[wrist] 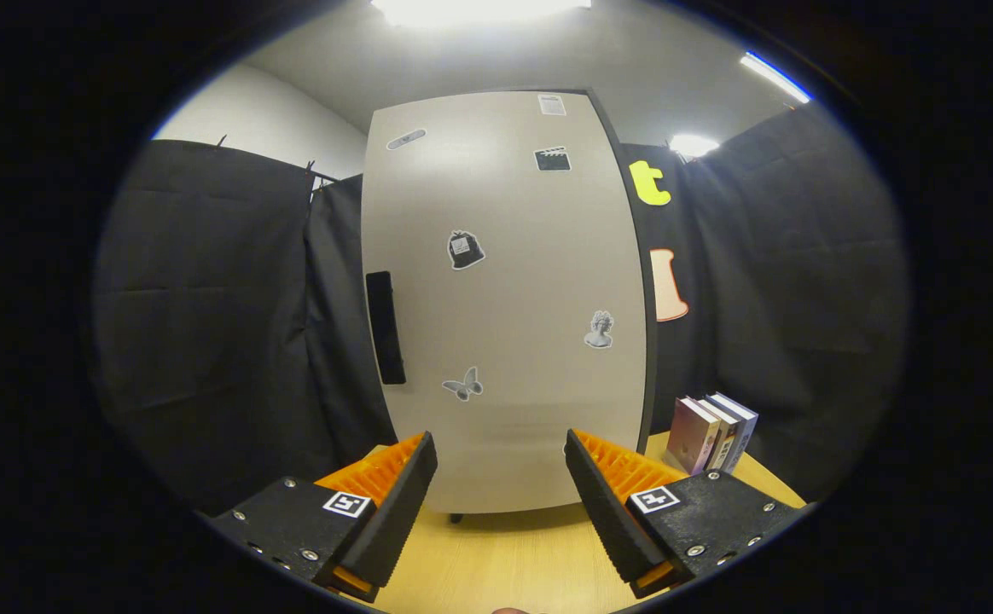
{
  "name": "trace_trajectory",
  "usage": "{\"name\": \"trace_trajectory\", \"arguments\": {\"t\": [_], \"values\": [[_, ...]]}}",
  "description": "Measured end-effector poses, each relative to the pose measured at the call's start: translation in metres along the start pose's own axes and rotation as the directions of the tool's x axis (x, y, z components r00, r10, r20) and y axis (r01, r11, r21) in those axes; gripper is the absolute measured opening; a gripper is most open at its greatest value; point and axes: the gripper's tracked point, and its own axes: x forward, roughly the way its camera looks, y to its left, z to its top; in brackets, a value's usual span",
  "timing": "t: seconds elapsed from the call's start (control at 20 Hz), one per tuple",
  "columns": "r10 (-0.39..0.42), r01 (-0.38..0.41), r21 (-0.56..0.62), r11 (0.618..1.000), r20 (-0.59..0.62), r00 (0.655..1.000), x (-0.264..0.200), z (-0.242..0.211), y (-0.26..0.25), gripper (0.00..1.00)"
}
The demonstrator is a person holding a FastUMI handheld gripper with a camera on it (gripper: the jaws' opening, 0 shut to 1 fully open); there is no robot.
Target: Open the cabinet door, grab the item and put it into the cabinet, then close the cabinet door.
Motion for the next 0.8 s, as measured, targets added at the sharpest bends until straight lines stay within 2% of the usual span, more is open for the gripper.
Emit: {"name": "trace_trajectory", "arguments": {"t": [0.8], "values": [[0.01,-0.01,-0.013,1.0,-0.006,1.0,-0.0085,0.0009,-0.0027,0.95]]}}
